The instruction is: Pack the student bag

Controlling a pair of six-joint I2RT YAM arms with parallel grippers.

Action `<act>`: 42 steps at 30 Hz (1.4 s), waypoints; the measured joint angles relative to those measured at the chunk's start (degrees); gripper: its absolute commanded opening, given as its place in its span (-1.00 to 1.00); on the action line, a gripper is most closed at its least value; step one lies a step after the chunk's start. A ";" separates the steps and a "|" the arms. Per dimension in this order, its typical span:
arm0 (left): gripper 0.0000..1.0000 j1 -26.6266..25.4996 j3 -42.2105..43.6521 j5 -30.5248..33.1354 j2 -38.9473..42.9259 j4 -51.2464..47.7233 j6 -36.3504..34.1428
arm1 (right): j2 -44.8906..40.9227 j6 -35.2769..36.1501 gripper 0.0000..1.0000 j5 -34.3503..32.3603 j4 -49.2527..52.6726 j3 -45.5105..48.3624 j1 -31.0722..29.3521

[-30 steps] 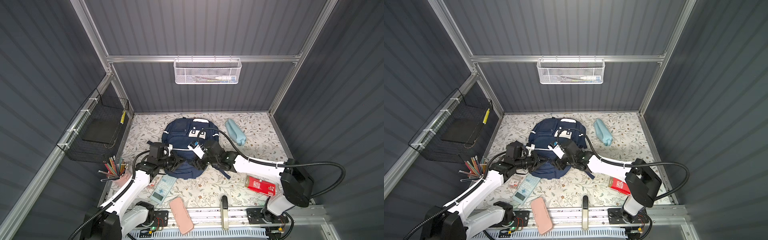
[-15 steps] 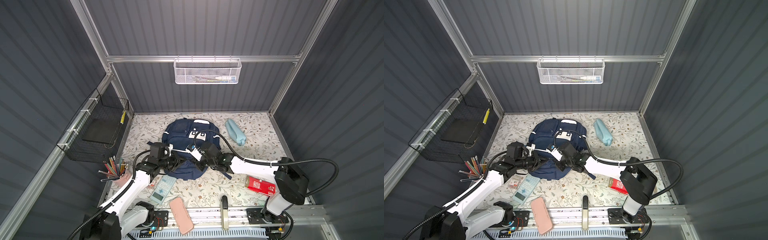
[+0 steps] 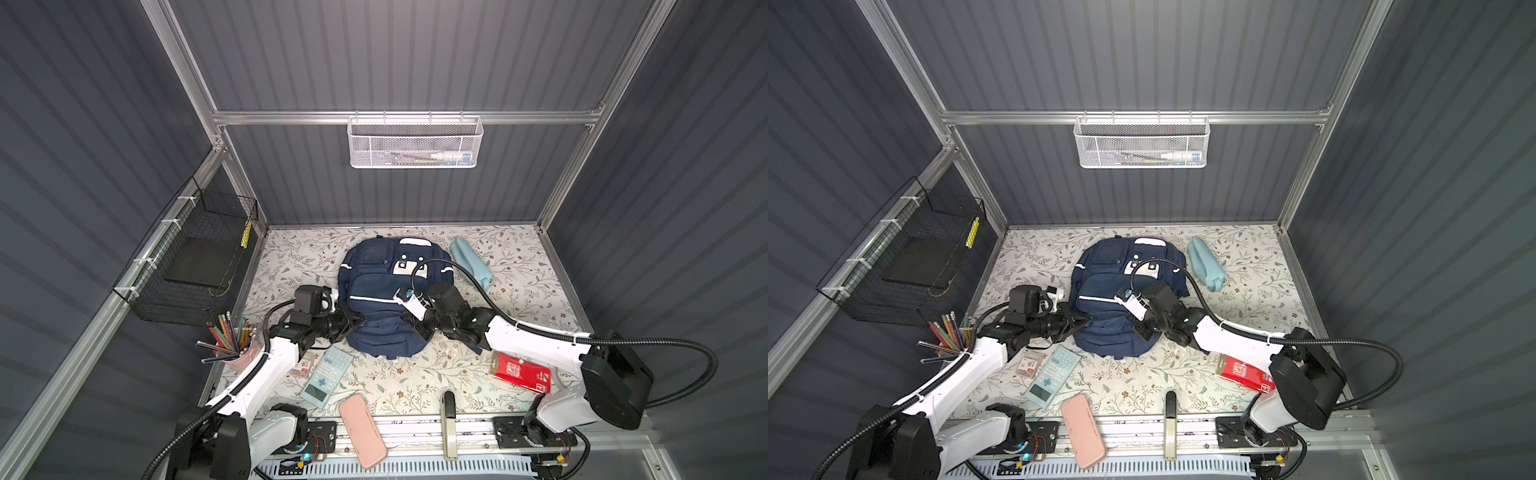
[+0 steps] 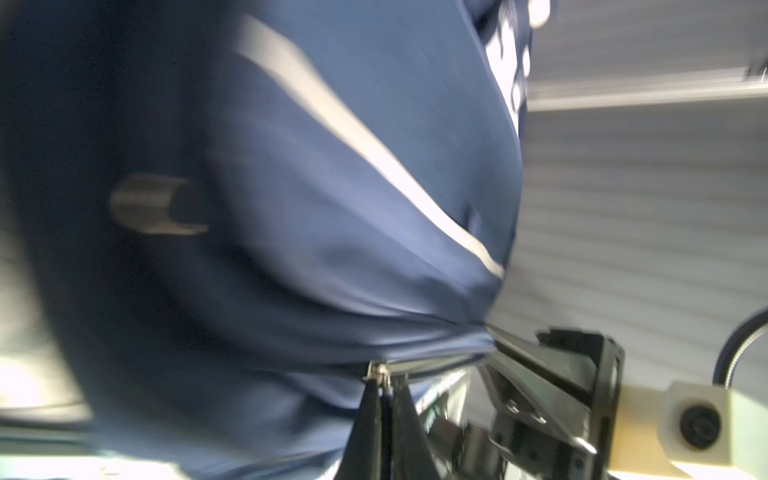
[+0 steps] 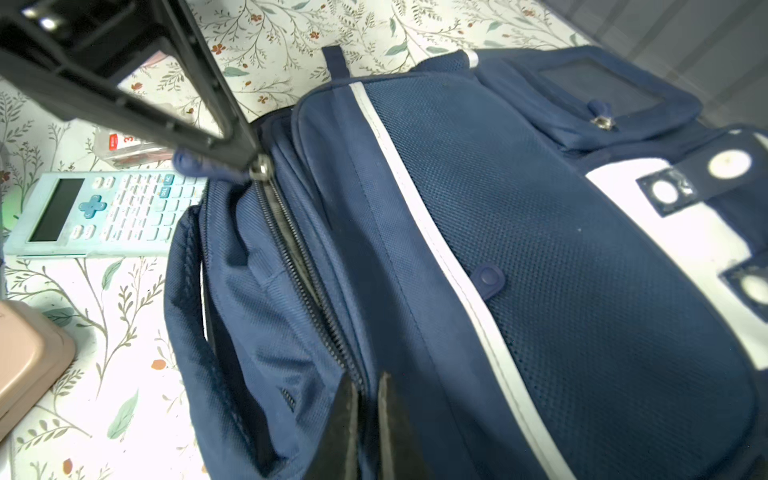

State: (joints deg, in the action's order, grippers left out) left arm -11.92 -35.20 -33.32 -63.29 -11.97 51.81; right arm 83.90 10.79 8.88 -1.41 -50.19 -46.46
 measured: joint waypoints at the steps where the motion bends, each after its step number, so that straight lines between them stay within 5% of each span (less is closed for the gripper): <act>1: -1.00 1.01 -0.28 1.18 -0.11 -0.70 -1.31 | -0.22 0.07 -0.95 0.22 0.39 -0.02 0.42; 6: -1.00 7.06 -1.05 7.74 -2.86 -4.83 -7.04 | -2.69 1.16 -0.89 1.11 3.93 1.25 4.33; 13: -1.00 8.22 -0.70 4.22 -3.17 -1.77 -7.91 | -2.73 1.68 -0.81 1.20 4.87 1.49 4.85; 14: -0.90 7.69 -0.57 2.82 -3.15 -0.07 -7.89 | -2.71 1.66 -0.82 1.22 4.87 1.49 4.85; 16: -0.35 4.92 -0.59 1.60 -3.08 2.82 -9.31 | -2.71 1.49 -0.81 1.20 4.87 1.49 4.85; 20: -0.27 -3.02 -1.86 0.55 -2.95 4.46 -12.00 | -2.69 1.22 -0.81 1.18 4.81 1.68 4.85; 24: -0.07 -5.55 -0.79 0.31 -3.06 9.07 -9.81 | -2.69 0.76 -0.80 1.20 4.79 1.95 4.85; 34: -0.16 -18.53 1.66 9.86 -3.34 12.37 0.70 | -2.69 -0.63 -0.79 1.22 4.79 1.97 4.83; 42: 0.23 -20.17 2.60 15.91 -8.61 14.80 5.81 | -2.05 -1.66 -0.78 1.05 4.76 1.97 4.09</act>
State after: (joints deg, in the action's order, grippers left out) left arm -32.10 -32.60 -17.41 -71.90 2.83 57.63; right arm 81.84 9.13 9.93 3.36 -48.23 -42.37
